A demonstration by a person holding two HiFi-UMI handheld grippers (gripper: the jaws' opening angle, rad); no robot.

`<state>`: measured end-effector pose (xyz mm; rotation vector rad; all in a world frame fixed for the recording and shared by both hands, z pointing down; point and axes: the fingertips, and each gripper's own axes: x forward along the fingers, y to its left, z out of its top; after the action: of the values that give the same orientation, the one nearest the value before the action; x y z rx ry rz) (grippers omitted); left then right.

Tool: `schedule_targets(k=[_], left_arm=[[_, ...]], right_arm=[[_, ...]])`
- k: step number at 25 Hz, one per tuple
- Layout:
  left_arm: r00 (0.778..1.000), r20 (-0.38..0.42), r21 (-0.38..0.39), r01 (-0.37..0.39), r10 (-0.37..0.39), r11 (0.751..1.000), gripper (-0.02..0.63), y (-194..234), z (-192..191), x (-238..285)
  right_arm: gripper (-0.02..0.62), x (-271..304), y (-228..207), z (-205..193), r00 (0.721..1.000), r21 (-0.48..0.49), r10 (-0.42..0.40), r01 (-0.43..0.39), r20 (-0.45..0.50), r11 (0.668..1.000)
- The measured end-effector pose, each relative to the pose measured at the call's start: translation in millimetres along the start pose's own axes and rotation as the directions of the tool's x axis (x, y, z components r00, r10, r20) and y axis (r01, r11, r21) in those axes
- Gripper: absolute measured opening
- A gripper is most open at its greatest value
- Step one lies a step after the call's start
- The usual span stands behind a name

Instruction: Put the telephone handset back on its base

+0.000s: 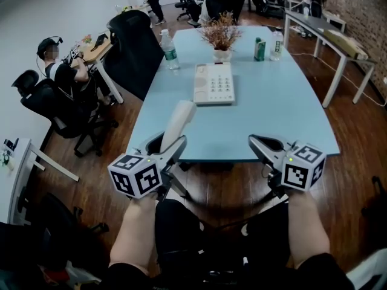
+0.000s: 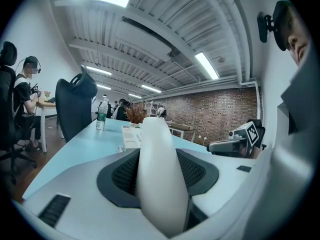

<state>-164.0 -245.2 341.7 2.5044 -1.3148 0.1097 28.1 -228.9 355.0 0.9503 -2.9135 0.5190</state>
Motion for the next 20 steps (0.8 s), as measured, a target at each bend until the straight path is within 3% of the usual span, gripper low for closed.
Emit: schedule_targets(k=[5,9,16,20], left_arm=[[0.999,0.020,-0.017,-0.048,0.048,0.999,0.212,33.6,43.0,33.5],[0.996,0.009,-0.082,-0.083,0.084,0.993,0.212,66.2,77.1,83.0],[0.972,-0.148,-0.111,-0.197,0.180,0.974,0.212,110.9,83.5,188.1],[0.949,-0.205,-0.066,-0.256,0.238,0.964,0.212,125.1,78.5,230.4]], right_arm=[[0.015,-0.1,1.2,3.6,1.000,-0.004,0.009,-0.009,0.010,1.000],[0.015,-3.0,-4.7,5.2,1.000,0.001,-0.001,0.001,0.016,1.000],[0.015,-7.0,-10.8,5.2,1.000,0.015,-0.018,0.018,0.023,1.000],[0.015,-7.7,-16.0,5.1,0.999,0.021,-0.022,0.022,0.028,1.000]])
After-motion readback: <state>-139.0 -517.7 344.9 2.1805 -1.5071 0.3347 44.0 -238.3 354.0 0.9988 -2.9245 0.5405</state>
